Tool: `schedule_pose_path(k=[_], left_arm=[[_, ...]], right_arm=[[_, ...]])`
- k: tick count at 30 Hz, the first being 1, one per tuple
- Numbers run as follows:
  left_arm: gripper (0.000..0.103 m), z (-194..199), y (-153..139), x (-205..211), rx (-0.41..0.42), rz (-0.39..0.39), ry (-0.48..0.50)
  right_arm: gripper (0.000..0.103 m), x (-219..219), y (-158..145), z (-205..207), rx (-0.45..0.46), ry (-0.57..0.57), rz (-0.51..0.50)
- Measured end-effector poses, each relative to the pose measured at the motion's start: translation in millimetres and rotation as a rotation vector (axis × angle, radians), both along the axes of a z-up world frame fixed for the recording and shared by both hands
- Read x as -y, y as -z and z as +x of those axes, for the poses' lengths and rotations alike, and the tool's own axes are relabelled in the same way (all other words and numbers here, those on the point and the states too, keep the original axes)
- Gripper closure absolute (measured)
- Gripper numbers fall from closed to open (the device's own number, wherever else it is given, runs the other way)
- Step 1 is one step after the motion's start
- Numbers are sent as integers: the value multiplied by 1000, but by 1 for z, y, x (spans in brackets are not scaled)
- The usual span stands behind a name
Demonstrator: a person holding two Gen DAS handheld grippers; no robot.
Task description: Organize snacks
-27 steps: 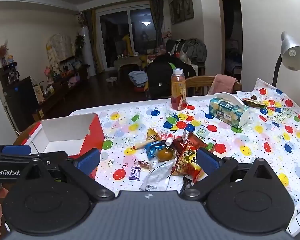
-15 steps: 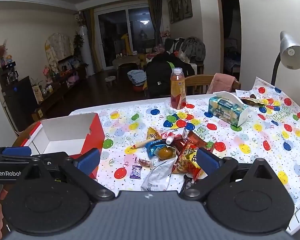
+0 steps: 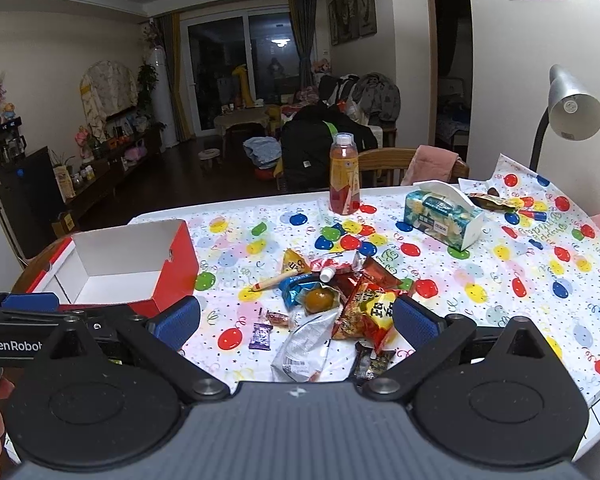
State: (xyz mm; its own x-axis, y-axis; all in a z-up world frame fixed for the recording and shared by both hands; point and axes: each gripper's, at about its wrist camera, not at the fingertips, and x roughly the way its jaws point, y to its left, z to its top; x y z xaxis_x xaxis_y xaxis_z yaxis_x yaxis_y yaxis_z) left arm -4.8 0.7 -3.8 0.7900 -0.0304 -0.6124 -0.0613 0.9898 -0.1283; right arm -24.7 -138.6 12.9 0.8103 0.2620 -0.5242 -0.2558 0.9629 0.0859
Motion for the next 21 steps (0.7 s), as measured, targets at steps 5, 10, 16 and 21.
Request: schedule_pose_path(k=[5, 10, 16, 21], left_arm=[[0, -1, 0, 2, 4, -1, 13], [0, 0, -2, 3, 9, -1, 26], [0, 1, -3, 6, 12, 2, 44], [0, 1, -3, 7, 18, 2, 58]], right_arm=[[0, 2, -1, -4, 5, 10, 7], [0, 3, -3, -6, 1, 29, 13], [0, 8, -6, -8, 5, 59, 20], [0, 12, -8, -9, 8, 67, 30]])
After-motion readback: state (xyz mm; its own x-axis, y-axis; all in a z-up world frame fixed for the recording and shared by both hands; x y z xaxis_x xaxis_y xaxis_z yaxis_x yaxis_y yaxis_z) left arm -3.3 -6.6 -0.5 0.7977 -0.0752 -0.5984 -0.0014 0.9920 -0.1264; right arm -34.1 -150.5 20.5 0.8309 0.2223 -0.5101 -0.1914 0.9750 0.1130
